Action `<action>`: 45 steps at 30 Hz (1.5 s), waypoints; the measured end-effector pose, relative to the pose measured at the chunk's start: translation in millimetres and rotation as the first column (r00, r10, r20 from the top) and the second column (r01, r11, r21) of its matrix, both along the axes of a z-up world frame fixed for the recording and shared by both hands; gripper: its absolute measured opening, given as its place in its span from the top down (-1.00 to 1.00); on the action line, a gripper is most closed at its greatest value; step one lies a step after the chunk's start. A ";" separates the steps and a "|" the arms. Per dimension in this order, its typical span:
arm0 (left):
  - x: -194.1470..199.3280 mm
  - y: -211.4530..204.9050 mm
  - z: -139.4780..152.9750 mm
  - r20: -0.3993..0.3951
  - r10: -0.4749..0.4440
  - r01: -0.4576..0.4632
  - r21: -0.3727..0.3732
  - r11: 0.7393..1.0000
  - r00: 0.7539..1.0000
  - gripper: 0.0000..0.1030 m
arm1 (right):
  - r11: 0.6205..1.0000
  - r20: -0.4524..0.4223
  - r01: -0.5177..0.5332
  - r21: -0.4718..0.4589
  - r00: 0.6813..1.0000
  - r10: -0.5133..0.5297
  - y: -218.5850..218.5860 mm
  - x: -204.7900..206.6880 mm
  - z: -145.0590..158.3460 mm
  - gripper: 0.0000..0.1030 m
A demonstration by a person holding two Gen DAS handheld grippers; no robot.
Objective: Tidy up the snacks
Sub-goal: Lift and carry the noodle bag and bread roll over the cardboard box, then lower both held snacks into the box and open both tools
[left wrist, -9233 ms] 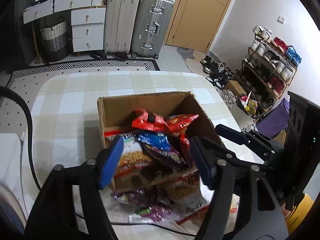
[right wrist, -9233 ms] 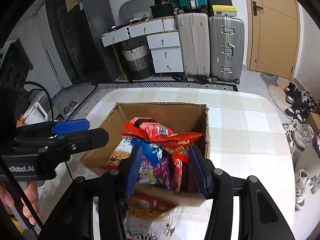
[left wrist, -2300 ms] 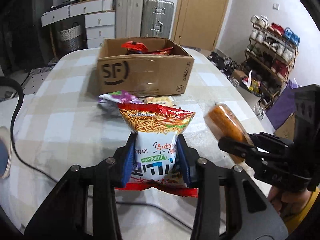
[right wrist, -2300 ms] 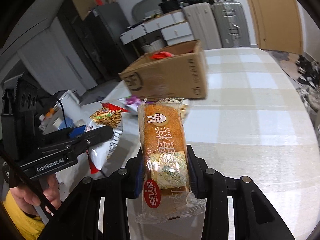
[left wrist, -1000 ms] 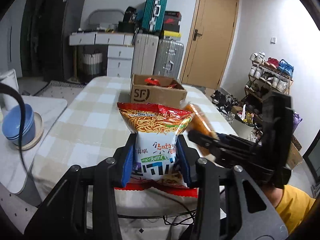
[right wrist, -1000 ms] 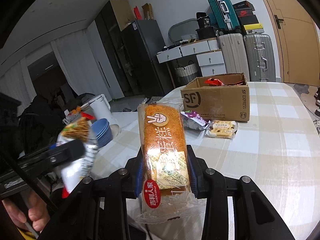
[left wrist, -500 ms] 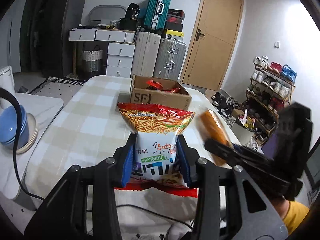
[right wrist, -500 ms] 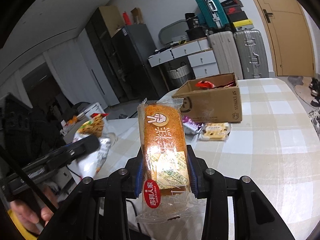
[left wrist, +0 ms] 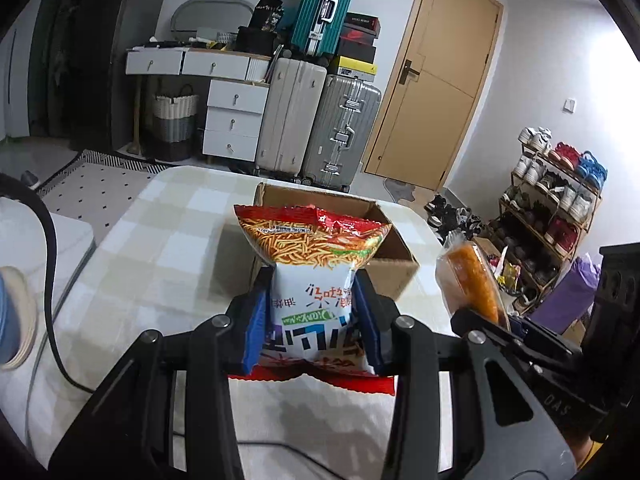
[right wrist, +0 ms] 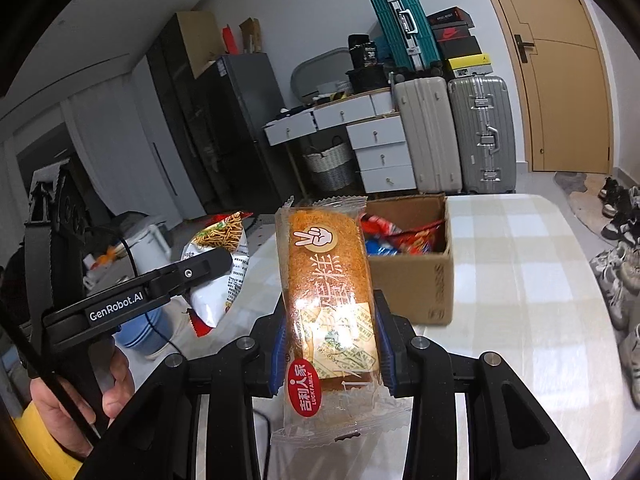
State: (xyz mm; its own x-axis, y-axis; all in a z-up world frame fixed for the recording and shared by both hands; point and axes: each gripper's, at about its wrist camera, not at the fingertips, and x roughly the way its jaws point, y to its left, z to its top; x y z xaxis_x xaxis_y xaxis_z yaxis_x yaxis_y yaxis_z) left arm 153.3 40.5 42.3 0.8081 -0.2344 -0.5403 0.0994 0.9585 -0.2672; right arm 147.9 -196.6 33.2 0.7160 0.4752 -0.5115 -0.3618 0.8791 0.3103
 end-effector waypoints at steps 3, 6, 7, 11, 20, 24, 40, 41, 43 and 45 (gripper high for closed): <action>39.4 -0.5 -3.9 -0.019 -0.008 0.007 -0.010 1.000 1.000 0.29 | 1.000 -0.014 0.008 -0.008 1.000 -0.008 -0.8 25.1 1.5 0.29; 73.4 -3.5 -4.2 -0.028 -0.011 0.012 0.007 1.000 1.000 0.29 | 1.000 -0.027 0.011 -0.011 1.000 -0.011 0.0 47.1 4.2 0.29; 86.0 -3.6 -3.7 -0.031 -0.012 0.012 0.009 1.000 0.999 0.29 | 1.000 -0.029 0.012 -0.016 1.000 -0.012 0.9 55.3 5.8 0.29; 134.7 -9.0 -0.1 -0.056 -0.024 0.026 0.036 0.999 0.998 0.29 | 0.999 -0.034 0.008 -0.032 0.999 -0.009 5.8 86.8 12.4 0.29; 255.2 -28.1 1.6 -0.146 -0.048 0.058 0.066 0.996 0.988 0.28 | 0.996 -0.110 0.035 -0.078 0.993 -0.044 19.2 160.1 1.1 0.29; 310.2 -37.9 -13.5 -0.200 -0.054 0.069 0.069 0.995 0.978 0.28 | 0.994 -0.154 0.044 -0.102 0.986 -0.060 22.0 187.6 -9.0 0.29; 377.3 -56.5 -95.0 -0.276 -0.083 0.117 0.110 0.987 0.957 0.28 | 0.973 -0.267 0.032 -0.229 0.959 -0.095 25.6 240.8 -60.1 0.29; 376.3 -57.0 -98.9 -0.281 -0.083 0.121 0.120 0.985 0.956 0.28 | 0.970 -0.271 0.028 -0.241 0.958 -0.095 27.3 243.0 -62.8 0.29; 373.0 -56.2 -105.5 -0.286 -0.082 0.121 0.120 0.985 0.955 0.28 | 0.967 -0.263 0.023 -0.255 0.960 -0.093 29.9 244.8 -64.9 0.29; 373.9 -54.4 -110.1 -0.295 -0.083 0.121 0.112 0.986 0.952 0.27 | 0.967 -0.269 0.020 -0.256 0.959 -0.091 30.6 246.8 -66.8 0.29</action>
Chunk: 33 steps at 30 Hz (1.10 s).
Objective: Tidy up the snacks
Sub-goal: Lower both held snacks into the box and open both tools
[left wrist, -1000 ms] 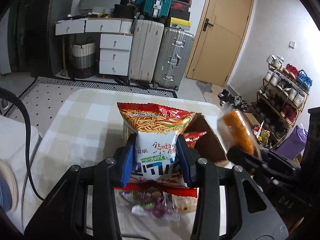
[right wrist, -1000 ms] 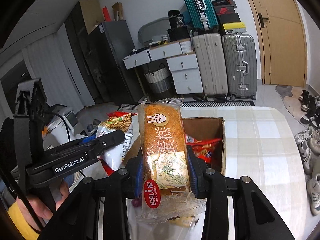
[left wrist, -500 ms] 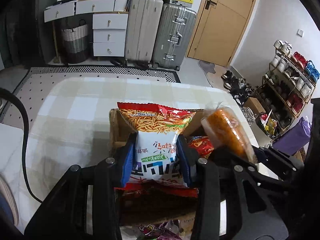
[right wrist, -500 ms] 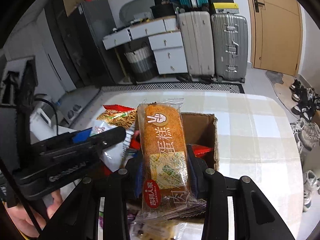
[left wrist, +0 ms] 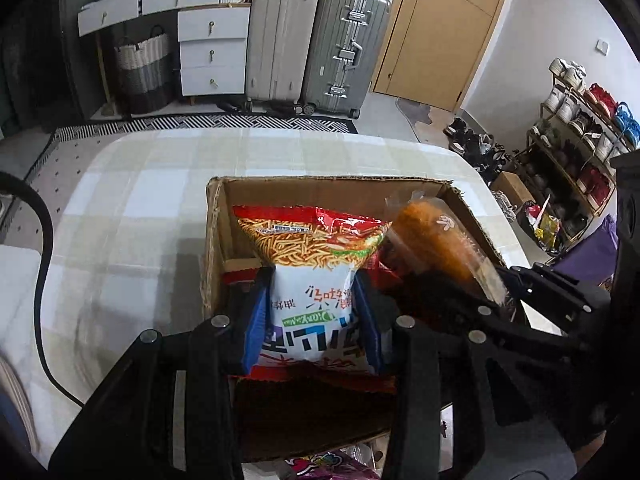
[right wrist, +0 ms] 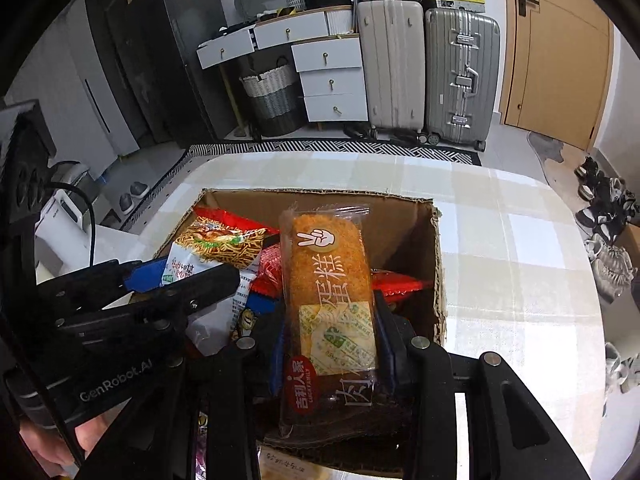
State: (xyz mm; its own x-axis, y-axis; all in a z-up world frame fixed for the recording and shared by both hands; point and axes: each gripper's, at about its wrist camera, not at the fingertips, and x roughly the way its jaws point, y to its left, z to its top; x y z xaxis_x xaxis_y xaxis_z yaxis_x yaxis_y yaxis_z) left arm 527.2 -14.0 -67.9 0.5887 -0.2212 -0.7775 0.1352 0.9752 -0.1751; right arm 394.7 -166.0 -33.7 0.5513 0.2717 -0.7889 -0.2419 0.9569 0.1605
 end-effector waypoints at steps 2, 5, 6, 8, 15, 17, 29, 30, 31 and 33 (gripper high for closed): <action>-5.2 1.5 -4.2 -0.002 0.001 -0.001 0.012 1.000 1.000 0.27 | 1.000 0.000 0.000 -0.005 1.000 0.000 0.3 1.0 -0.8 0.29; -8.9 5.3 -5.6 0.006 -0.004 0.004 0.011 1.000 1.000 0.27 | 1.000 0.011 -0.002 -0.011 1.000 0.003 0.5 0.2 0.5 0.29; -8.1 6.1 -5.8 0.004 -0.004 0.004 0.006 1.000 1.000 0.27 | 1.000 0.010 -0.001 -0.012 1.000 0.001 -0.2 1.7 0.3 0.29; -10.9 7.2 -6.1 0.008 -0.001 0.001 -0.003 1.000 1.000 0.27 | 1.000 0.019 -0.001 -0.012 1.000 0.001 -0.1 -0.2 0.4 0.29; -40.1 13.4 -1.5 0.021 0.019 -0.018 -0.024 1.000 1.000 0.13 | 1.000 0.032 -0.008 -0.012 0.999 0.008 -1.2 -10.6 1.7 0.28; -44.1 15.1 2.2 0.030 0.020 -0.020 -0.028 0.999 0.999 0.04 | 1.000 0.031 -0.005 -0.002 1.000 0.005 -3.1 -9.9 3.1 0.28; -68.1 25.2 27.0 0.078 0.068 -0.065 -0.040 0.997 0.995 -0.54 | 1.000 0.101 -0.005 0.026 0.995 0.003 -11.2 -23.3 24.6 0.10; -70.8 27.1 28.6 0.079 0.074 -0.071 -0.044 0.997 0.994 -0.54 | 1.000 0.110 -0.006 0.029 0.994 0.003 -12.2 -24.3 27.0 0.08; -72.7 28.2 30.0 0.078 0.077 -0.074 -0.045 0.996 0.994 -0.54 | 0.999 0.120 -0.008 0.033 0.993 0.004 -13.1 -25.8 30.3 0.08; -78.8 29.5 33.0 0.078 0.079 -0.075 -0.050 0.996 0.994 -0.55 | 0.999 0.141 -0.013 0.044 0.990 0.006 -14.5 -32.2 36.5 0.08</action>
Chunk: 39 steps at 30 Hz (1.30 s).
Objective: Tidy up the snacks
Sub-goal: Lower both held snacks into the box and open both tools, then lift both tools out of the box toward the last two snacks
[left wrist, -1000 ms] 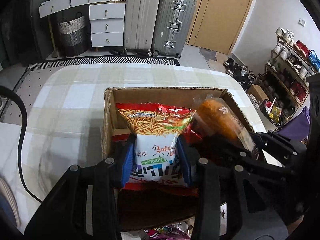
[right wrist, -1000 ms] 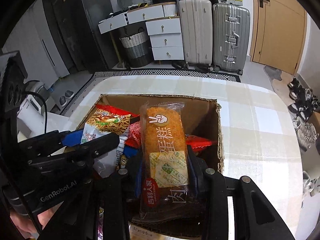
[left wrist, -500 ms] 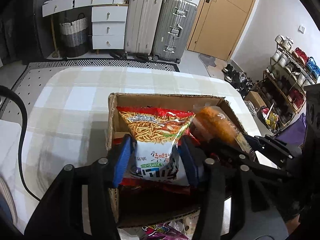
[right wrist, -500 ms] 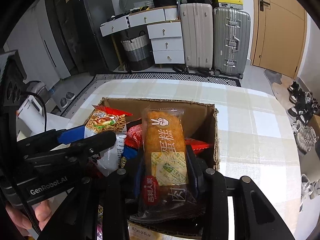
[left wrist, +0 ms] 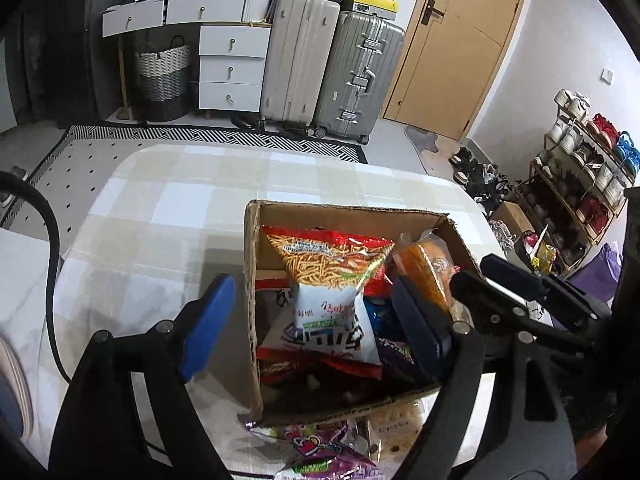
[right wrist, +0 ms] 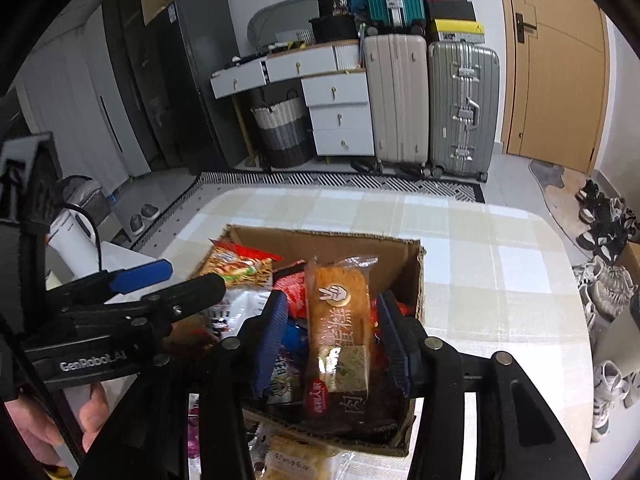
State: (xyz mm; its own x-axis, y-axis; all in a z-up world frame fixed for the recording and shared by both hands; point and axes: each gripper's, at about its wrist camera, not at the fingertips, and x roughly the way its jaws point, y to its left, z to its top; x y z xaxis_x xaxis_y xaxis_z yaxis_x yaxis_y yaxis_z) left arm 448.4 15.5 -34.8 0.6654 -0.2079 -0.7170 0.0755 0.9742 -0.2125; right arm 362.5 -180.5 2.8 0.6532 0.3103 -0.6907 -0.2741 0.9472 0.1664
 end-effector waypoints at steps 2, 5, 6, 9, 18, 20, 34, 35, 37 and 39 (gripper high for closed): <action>-8.0 0.6 4.0 0.006 -0.010 0.010 -0.008 1.000 1.000 -0.55 | 1.000 0.017 0.001 0.010 1.000 -0.001 -1.0 -8.5 6.6 0.08; -26.6 1.7 15.3 0.053 -0.010 0.010 -0.003 1.000 0.999 -0.59 | 1.000 0.050 -0.001 0.028 0.999 0.000 -1.2 -25.8 17.0 0.04; -34.3 0.3 20.4 0.073 -0.010 0.009 0.003 1.000 0.997 -0.62 | 0.999 0.066 -0.002 0.039 0.998 -0.001 -2.6 -33.4 20.9 -0.09; -62.2 -3.4 40.0 0.134 -0.006 0.002 0.033 0.999 0.991 -0.64 | 0.998 0.119 0.014 0.061 0.993 -0.022 -7.4 -58.4 32.5 -0.43; -156.8 -4.4 102.5 0.277 0.028 -0.037 0.026 0.999 0.960 -0.98 | 0.985 0.208 0.037 0.171 0.975 -0.073 -31.5 -131.9 69.2 -0.67; -180.1 -1.2 113.3 0.304 0.042 -0.043 -0.001 0.999 0.952 -0.98 | 0.982 0.224 0.038 0.185 0.971 -0.079 -35.1 -149.1 78.1 -0.67; -388.8 4.1 169.1 0.441 0.096 -0.091 -0.032 0.995 0.892 -0.98 | 0.971 0.395 -0.071 0.227 0.918 -0.026 -32.4 -314.1 125.2 -0.80; -404.1 5.6 170.4 0.450 0.103 -0.099 -0.033 0.995 0.887 -0.98 | 0.968 0.403 -0.081 0.237 0.915 -0.022 -31.6 -322.3 127.0 -0.80; -430.6 7.6 173.4 0.459 0.119 -0.113 -0.041 0.993 0.880 -0.98 | 0.960 0.415 -0.105 0.261 0.910 -0.013 -30.5 -342.4 128.2 -0.81; -451.7 8.4 173.0 0.466 0.127 -0.132 -0.021 0.991 0.876 -0.98 | 0.955 0.424 -0.119 0.272 0.906 -0.008 -28.0 -359.6 127.5 -0.84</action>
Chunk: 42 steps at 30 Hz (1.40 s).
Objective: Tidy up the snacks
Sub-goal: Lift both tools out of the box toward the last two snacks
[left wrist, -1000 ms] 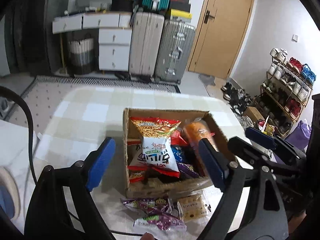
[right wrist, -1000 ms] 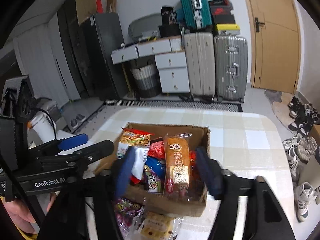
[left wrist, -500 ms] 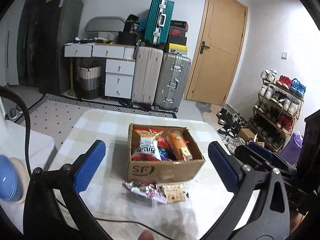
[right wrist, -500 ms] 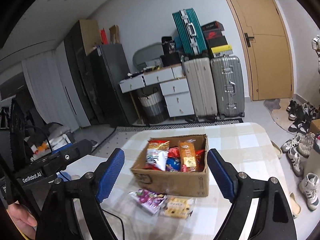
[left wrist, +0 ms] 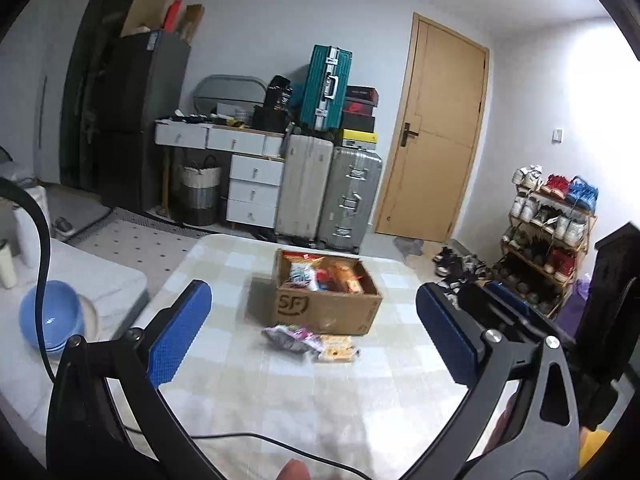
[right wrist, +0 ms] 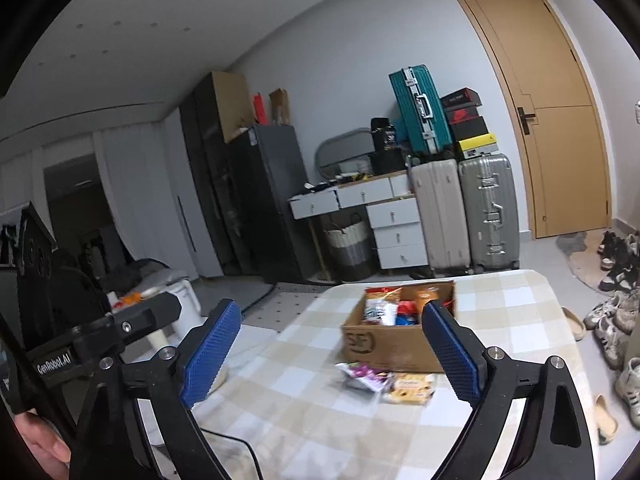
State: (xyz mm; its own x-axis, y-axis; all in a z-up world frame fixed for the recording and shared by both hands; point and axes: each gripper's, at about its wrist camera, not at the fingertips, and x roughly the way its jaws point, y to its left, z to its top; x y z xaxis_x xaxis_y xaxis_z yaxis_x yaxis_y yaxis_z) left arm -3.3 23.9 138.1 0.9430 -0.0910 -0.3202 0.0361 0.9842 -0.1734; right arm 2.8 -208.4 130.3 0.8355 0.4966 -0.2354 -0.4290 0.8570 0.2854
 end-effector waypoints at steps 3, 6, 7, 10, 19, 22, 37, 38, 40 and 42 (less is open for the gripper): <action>-20.9 2.7 -11.9 -0.013 0.023 -0.023 0.018 1.000 1.000 -0.98 | 1.000 -0.001 -0.001 -0.001 1.000 0.001 6.0 -17.7 -8.8 -0.86; -22.2 9.7 -34.7 -0.067 0.028 -0.028 -0.006 1.000 0.997 -0.98 | 1.000 -0.017 0.011 -0.013 1.000 -0.011 12.3 -22.5 -24.6 -0.86; -18.3 13.3 -44.7 -0.088 0.034 -0.035 -0.013 0.999 0.996 -0.98 | 1.000 -0.030 0.013 -0.020 0.999 -0.013 13.8 -22.0 -32.4 -0.86; -1.3 21.1 -71.7 -0.140 0.044 -0.048 -0.024 0.999 0.989 -0.98 | 0.999 -0.074 0.020 -0.025 0.997 -0.022 13.3 -10.1 -57.9 -0.86; 80.2 31.6 -154.5 -0.267 0.054 -0.054 0.007 0.999 0.962 -0.98 | 0.994 -0.211 0.032 -0.107 0.976 -0.054 18.7 48.1 -129.0 -0.86; 111.2 26.5 -171.5 -0.316 0.028 -0.021 0.025 0.999 0.948 -0.98 | 0.991 -0.215 0.030 -0.132 0.975 -0.058 20.2 65.6 -135.9 -0.86; 153.4 19.0 -181.3 -0.336 -0.043 0.025 -0.059 0.998 0.941 -0.98 | 0.982 -0.213 0.064 -0.177 0.972 -0.102 17.8 94.2 -141.2 -0.86; 154.9 18.2 -179.7 -0.328 -0.041 0.025 -0.053 0.998 0.944 -0.98 | 0.981 -0.213 0.067 -0.183 0.971 -0.106 17.4 95.1 -141.4 -0.86; 164.0 16.7 -177.2 -0.331 -0.038 0.024 -0.047 0.999 0.943 -0.98 | 0.980 -0.226 0.073 -0.184 0.967 -0.114 15.7 99.3 -141.9 -0.86; 174.3 16.4 -176.8 -0.339 -0.058 0.036 -0.071 0.997 0.939 -0.98 | 0.983 -0.241 0.085 -0.162 0.963 -0.123 10.8 102.7 -142.2 -0.86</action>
